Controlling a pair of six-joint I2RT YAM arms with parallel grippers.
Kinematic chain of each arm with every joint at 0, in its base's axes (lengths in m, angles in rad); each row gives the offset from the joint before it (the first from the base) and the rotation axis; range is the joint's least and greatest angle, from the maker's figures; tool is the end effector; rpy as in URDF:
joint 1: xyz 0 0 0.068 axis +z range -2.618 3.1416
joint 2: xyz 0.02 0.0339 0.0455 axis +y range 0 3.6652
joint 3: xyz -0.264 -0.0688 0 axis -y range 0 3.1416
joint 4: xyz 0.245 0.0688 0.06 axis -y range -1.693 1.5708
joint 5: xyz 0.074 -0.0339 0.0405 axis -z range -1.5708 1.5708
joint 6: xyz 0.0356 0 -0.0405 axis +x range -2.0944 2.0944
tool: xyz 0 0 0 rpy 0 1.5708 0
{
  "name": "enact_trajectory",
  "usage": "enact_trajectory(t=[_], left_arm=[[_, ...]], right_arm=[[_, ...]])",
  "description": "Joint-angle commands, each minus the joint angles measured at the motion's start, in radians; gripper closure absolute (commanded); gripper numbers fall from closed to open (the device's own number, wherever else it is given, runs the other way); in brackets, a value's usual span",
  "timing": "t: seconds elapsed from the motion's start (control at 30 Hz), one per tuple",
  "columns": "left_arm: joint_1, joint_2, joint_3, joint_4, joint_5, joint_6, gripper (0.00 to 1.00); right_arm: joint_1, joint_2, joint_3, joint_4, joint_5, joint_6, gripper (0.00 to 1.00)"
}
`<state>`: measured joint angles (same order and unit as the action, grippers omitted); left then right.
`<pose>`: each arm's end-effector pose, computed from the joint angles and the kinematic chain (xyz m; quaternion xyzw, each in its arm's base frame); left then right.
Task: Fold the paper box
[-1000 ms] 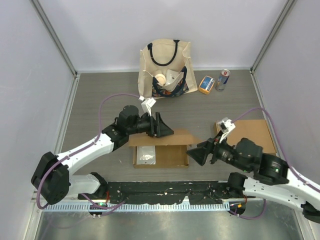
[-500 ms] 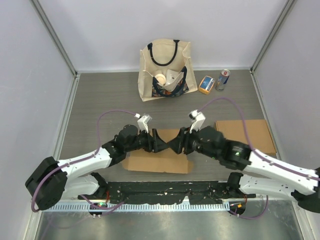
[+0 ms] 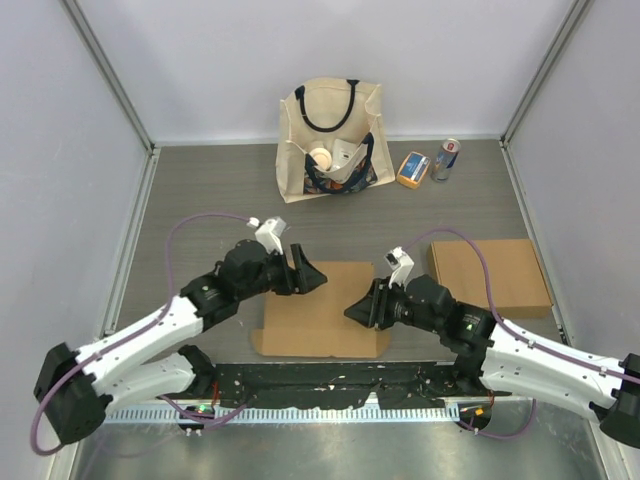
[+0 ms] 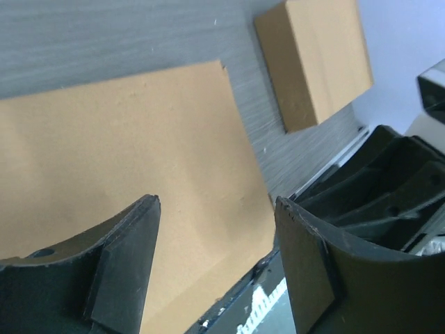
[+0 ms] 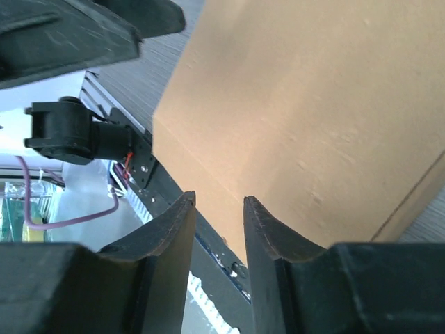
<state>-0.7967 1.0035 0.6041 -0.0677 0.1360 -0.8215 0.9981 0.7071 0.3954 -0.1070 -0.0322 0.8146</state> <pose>0.1537 -0.1641 0.2469 0.0251 0.8500 -0.4184 0.3191 0.0917 0.1443 0.2224 -0.0856 0.8342 0.4371 0.3252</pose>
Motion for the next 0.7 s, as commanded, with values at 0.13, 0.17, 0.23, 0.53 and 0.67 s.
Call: enact_trajectory(t=[0.13, 0.17, 0.23, 0.53, 0.67], left_arm=[[0.010, -0.183, -0.081, -0.218, -0.046, -0.159, 0.43], [0.011, -0.172, -0.111, -0.205, -0.041, -0.175, 0.45], [0.011, -0.157, -0.141, -0.152, -0.026, -0.185, 0.47], [0.065, -0.164, -0.176, -0.135, 0.002, -0.108, 0.46], [0.151, -0.154, -0.188, -0.115, 0.103, -0.105, 0.44]], right_arm=[[-0.075, 0.086, 0.037, 0.035, -0.098, -0.014, 0.64], [-0.097, 0.101, 0.008, 0.050, -0.110, -0.009, 0.65], [-0.107, 0.101, -0.016, 0.081, -0.115, 0.000, 0.69], [-0.211, 0.081, -0.095, 0.087, -0.178, -0.008, 0.78], [-0.256, 0.111, -0.153, 0.156, -0.235, 0.015, 0.78]])
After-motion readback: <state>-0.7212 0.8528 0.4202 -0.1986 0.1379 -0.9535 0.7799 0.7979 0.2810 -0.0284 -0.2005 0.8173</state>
